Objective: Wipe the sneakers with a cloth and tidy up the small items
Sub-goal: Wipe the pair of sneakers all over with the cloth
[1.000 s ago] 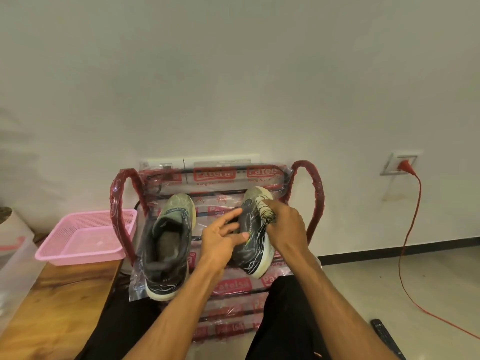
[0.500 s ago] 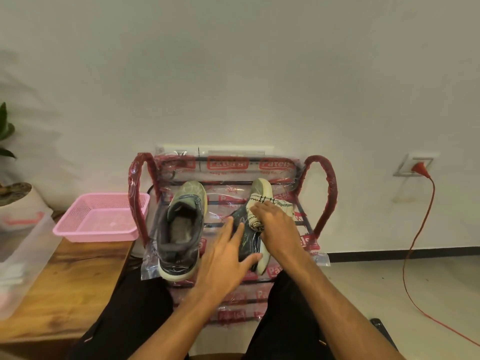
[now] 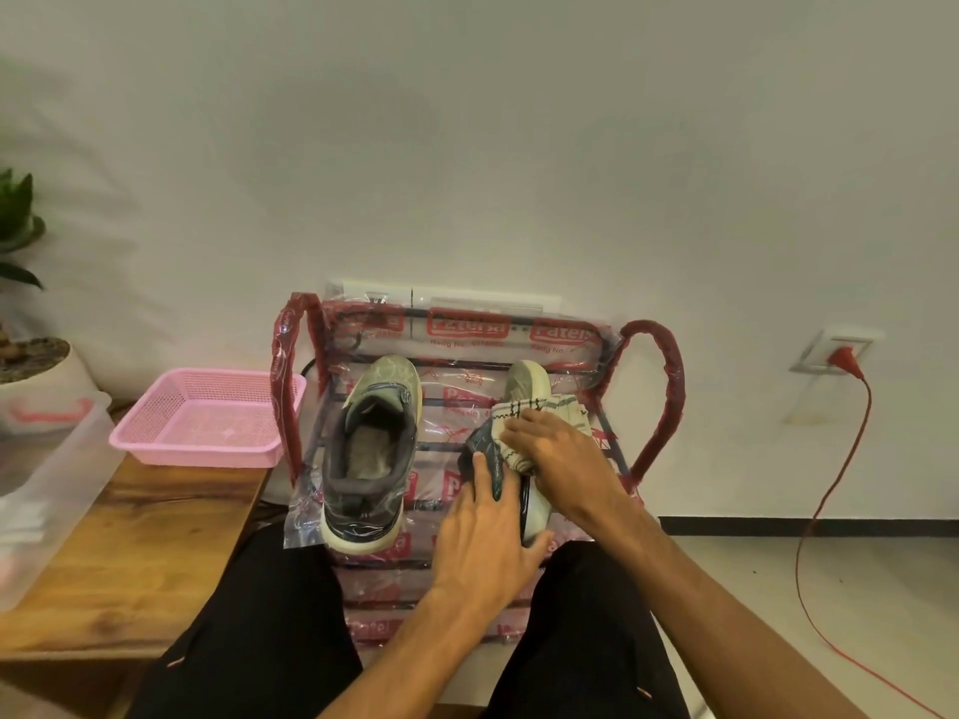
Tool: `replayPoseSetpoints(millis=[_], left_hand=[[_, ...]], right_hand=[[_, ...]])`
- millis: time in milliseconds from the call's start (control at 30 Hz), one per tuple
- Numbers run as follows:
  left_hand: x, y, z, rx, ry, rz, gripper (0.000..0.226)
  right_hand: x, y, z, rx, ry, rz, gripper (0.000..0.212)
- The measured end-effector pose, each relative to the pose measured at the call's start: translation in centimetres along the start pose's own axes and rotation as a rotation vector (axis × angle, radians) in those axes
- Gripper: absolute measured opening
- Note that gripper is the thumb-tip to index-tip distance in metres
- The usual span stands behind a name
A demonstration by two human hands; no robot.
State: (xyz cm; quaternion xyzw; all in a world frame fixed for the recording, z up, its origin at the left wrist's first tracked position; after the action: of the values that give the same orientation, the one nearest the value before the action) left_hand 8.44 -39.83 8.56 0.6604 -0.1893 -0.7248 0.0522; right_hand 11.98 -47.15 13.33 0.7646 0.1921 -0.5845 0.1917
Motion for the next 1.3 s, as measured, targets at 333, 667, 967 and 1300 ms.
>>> replayPoseSetpoints(millis=[333,667,967,1300], left_hand=[[0.1,0.4,-0.2,0.059,0.013,-0.116,0.081],[0.7,0.7,-0.3,0.115,0.001,-0.23,0.078],[1.4,0.7,-0.3,0.134,0.006,-0.25,0.077],[1.8,0.8,-0.1,0.173,0.003,-0.256,0.072]], right_hand=[[0.1,0.7,-0.8,-0.111,-0.041,-0.025,0.038],[0.4,0.3,-1.8,-0.195,-0.137,-0.018,0.036],[-0.1,0.7,0.1,-0.175,-0.033,-0.014,0.041],[-0.2,2.0,1.5,-0.051,0.099,-0.032,0.055]])
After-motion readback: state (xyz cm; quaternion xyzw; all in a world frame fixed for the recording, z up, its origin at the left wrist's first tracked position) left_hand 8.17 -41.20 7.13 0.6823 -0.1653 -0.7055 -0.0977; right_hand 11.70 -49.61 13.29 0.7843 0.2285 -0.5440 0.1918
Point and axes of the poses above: each hand's wrist, its own z-axis away from the middle knuckle, its own x-axis out of the palm, y = z × x, the point moved 9 cm from there along -z, towards the middle knuckle, and after that the axes turned 14 degrees about -x, right-handed, at the moved point
